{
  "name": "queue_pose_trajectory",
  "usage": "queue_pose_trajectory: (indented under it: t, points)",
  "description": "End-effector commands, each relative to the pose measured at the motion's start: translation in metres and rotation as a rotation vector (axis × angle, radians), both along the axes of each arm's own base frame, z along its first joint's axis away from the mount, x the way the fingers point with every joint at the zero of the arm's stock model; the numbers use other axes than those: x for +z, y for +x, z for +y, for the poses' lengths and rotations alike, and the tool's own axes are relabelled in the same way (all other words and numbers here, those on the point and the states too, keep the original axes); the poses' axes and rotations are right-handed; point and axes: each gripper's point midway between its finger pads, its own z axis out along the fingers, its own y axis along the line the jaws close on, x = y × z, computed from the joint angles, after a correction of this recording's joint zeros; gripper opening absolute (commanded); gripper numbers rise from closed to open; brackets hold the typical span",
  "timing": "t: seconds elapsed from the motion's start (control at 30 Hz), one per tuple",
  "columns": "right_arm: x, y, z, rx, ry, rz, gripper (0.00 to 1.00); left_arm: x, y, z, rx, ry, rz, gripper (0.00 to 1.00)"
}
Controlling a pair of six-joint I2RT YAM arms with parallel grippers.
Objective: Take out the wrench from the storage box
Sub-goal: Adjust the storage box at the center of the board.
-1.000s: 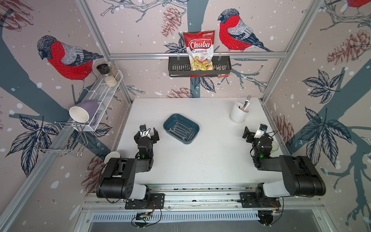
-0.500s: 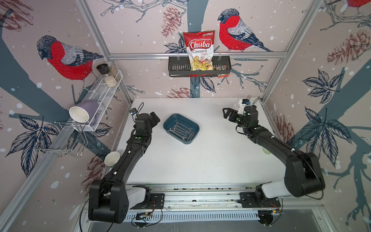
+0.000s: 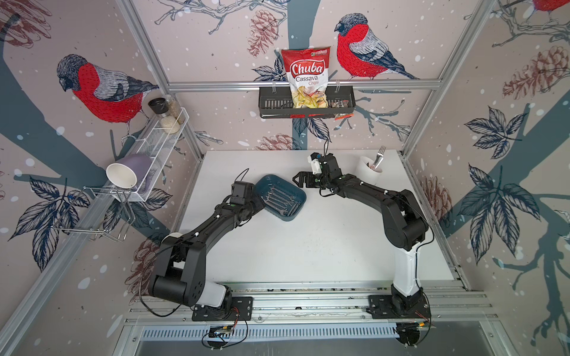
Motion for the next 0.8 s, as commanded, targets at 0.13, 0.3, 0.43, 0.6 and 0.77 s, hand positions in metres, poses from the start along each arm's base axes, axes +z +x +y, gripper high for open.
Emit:
queue_pose_trajectory:
  t: [0.13,0.3,0.43,0.6,0.77]
  points:
    - [-0.024,-0.014,0.018,0.092,-0.009,0.059,1.00,-0.009,0.014,-0.030,-0.087,-0.014,0.009,0.55]
    - [-0.030,-0.032,0.016,0.109,0.013,0.101,1.00,-0.021,0.022,-0.037,-0.113,0.013,0.036,0.42]
    - [-0.032,-0.053,0.014,0.128,0.039,0.160,1.00,-0.019,0.025,-0.044,-0.142,0.083,0.035,0.42]
    - [-0.030,-0.081,0.001,0.130,0.055,0.192,1.00,-0.021,0.025,-0.057,-0.204,0.097,0.047,0.42]
    - [-0.026,-0.109,-0.015,0.126,0.055,0.197,1.00,-0.018,0.023,-0.061,-0.259,0.162,0.063,0.46]
